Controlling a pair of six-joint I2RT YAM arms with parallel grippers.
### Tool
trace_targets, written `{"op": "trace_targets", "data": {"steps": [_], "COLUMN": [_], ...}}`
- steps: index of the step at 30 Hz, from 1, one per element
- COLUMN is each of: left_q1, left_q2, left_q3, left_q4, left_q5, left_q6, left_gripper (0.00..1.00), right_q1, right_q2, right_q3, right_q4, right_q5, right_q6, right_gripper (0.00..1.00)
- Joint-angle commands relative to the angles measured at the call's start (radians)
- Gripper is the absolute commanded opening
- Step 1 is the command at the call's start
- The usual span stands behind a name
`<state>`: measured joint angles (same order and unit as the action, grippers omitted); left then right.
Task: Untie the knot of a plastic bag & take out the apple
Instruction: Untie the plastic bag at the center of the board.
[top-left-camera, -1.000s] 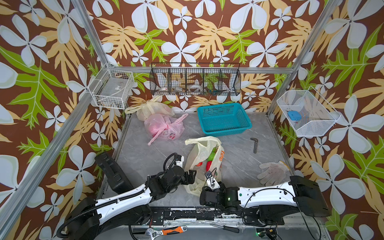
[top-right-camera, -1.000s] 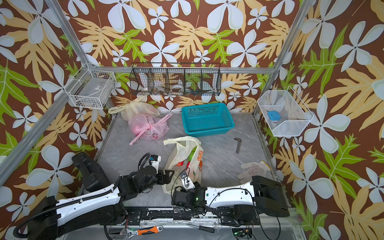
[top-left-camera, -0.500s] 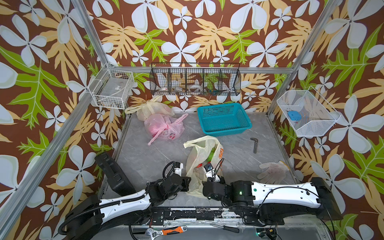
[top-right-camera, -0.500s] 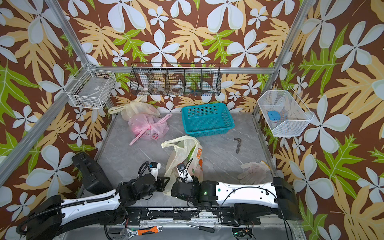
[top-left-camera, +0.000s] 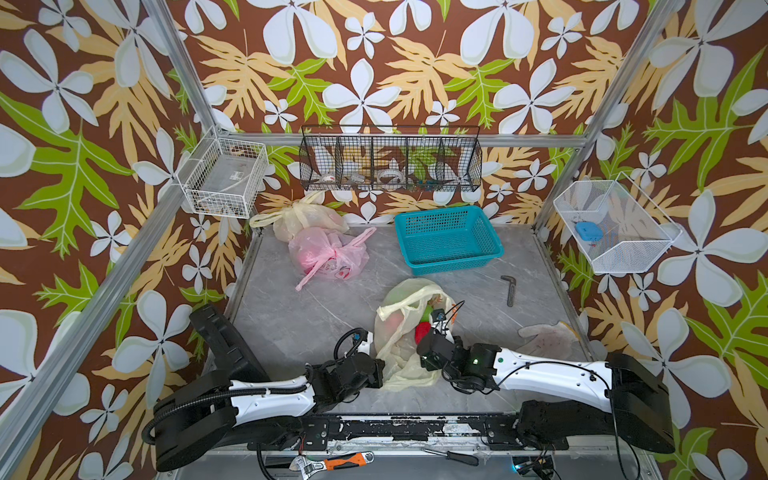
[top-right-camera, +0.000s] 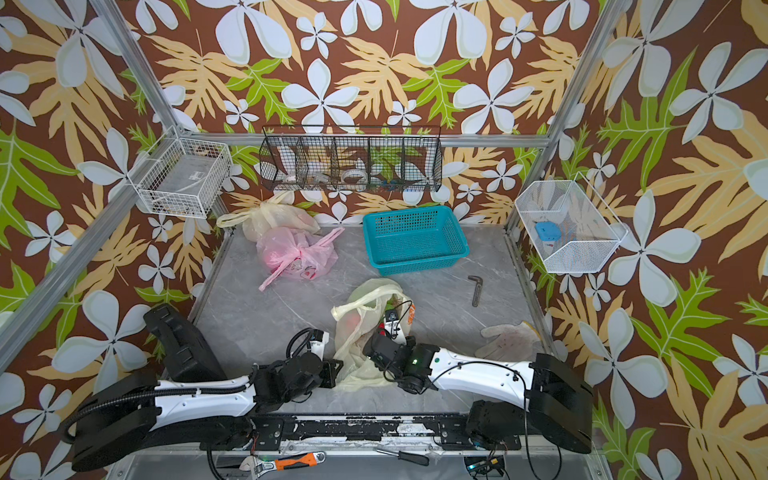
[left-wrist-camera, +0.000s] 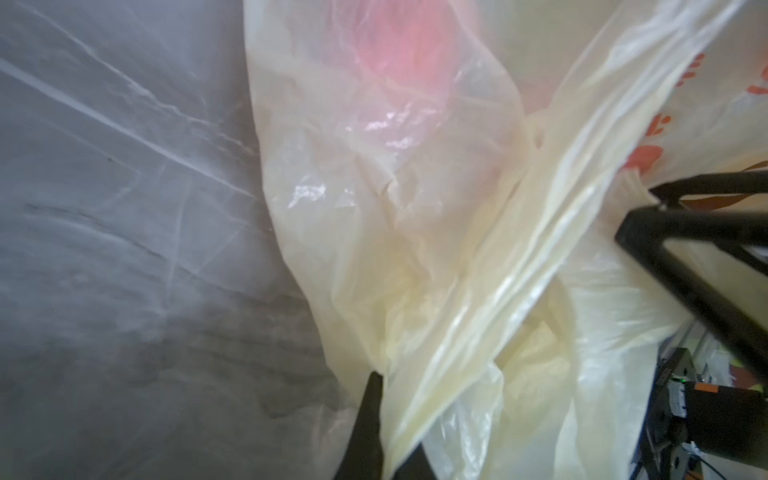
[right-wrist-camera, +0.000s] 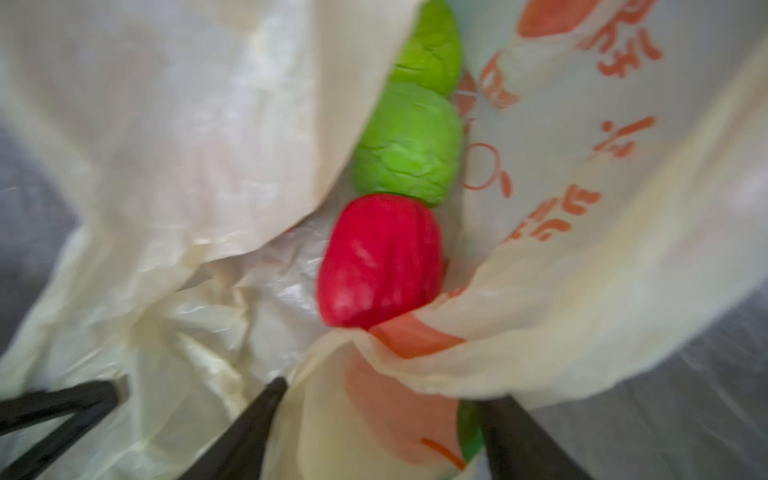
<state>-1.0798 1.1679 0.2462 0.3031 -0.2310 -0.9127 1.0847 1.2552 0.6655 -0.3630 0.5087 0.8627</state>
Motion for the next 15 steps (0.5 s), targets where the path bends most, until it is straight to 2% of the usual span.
{"op": "trace_targets", "data": {"steps": [1, 3, 4, 8, 11, 12, 15], "left_q1": [-0.009, -0.009, -0.011, -0.011, -0.011, -0.011, -0.011], "left_q2": [0.031, 0.044, 0.052, 0.082, 0.093, 0.095, 0.096], "left_q3": [0.008, 0.011, 0.012, 0.028, 0.055, 0.061, 0.088], "left_q4": [0.06, 0.06, 0.057, 0.048, 0.043, 0.044, 0.043], "left_q5": [-0.009, 0.003, 0.009, 0.009, 0.002, 0.0, -0.009], "left_q6": [0.002, 0.007, 0.012, 0.034, 0.048, 0.05, 0.064], "left_gripper": [0.0, 0.0, 0.0, 0.0, 0.0, 0.0, 0.0], "right_q1": [-0.004, -0.037, -0.067, -0.181, -0.188, -0.189, -0.189], "right_q2": [-0.086, -0.157, -0.198, -0.304, -0.311, -0.31, -0.306], "right_q3": [-0.071, -0.141, -0.177, -0.33, -0.339, -0.328, -0.246], "right_q4": [-0.015, -0.043, -0.039, 0.077, 0.074, 0.058, -0.031], "right_q5": [0.114, 0.135, 0.119, -0.038, -0.078, -0.086, -0.112], "right_q6": [0.041, 0.068, 0.072, 0.039, 0.044, 0.041, 0.003], "right_gripper": [0.24, 0.03, 0.0, 0.0, 0.0, 0.02, 0.37]}}
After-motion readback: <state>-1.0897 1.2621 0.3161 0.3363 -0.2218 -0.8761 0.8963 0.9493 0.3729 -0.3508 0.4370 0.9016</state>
